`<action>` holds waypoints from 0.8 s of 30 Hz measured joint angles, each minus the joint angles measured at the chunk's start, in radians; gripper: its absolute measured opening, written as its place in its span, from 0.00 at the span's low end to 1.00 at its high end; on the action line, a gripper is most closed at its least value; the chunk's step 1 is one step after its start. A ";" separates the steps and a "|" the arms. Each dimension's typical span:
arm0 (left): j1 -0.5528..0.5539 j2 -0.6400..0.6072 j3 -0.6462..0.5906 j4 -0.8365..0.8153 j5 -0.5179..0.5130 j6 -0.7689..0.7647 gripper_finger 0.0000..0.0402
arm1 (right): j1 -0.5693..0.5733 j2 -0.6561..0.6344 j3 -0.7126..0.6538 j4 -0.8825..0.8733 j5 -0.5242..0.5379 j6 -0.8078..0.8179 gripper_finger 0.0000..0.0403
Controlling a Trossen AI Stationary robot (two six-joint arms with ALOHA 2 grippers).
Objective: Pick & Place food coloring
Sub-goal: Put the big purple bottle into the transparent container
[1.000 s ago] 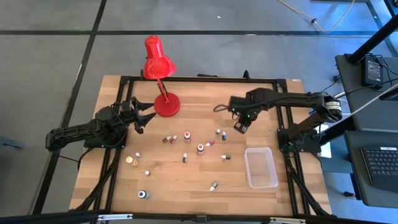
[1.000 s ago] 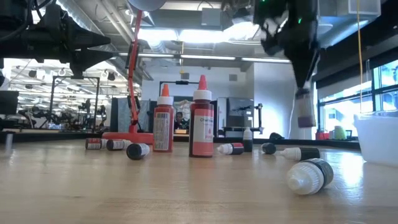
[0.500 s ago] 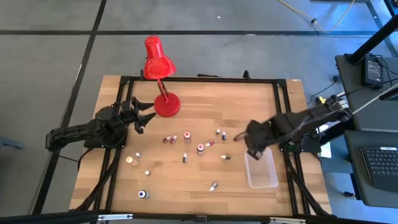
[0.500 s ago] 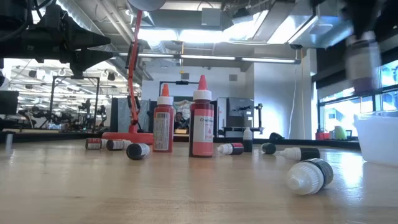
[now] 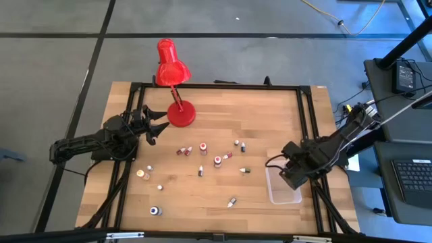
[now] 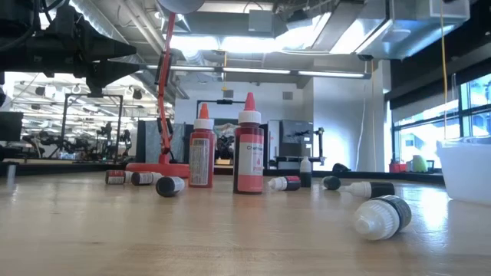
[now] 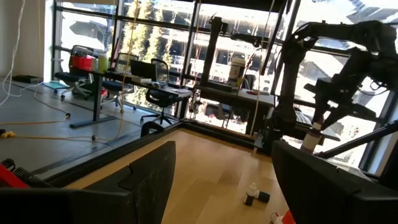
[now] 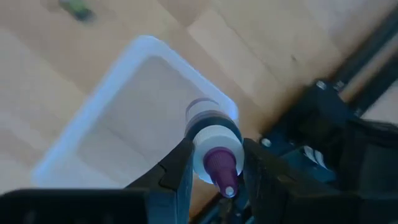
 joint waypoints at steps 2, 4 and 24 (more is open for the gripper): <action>0.000 0.000 0.000 0.000 0.000 0.000 0.65 | 0.007 -0.021 -0.053 0.043 0.000 0.016 0.29; 0.000 0.000 0.000 0.000 0.000 0.000 0.65 | 0.009 -0.046 -0.104 0.111 0.000 0.017 0.29; 0.000 0.000 0.000 0.000 0.000 0.000 0.65 | 0.008 -0.165 -0.380 0.335 -0.004 0.011 0.34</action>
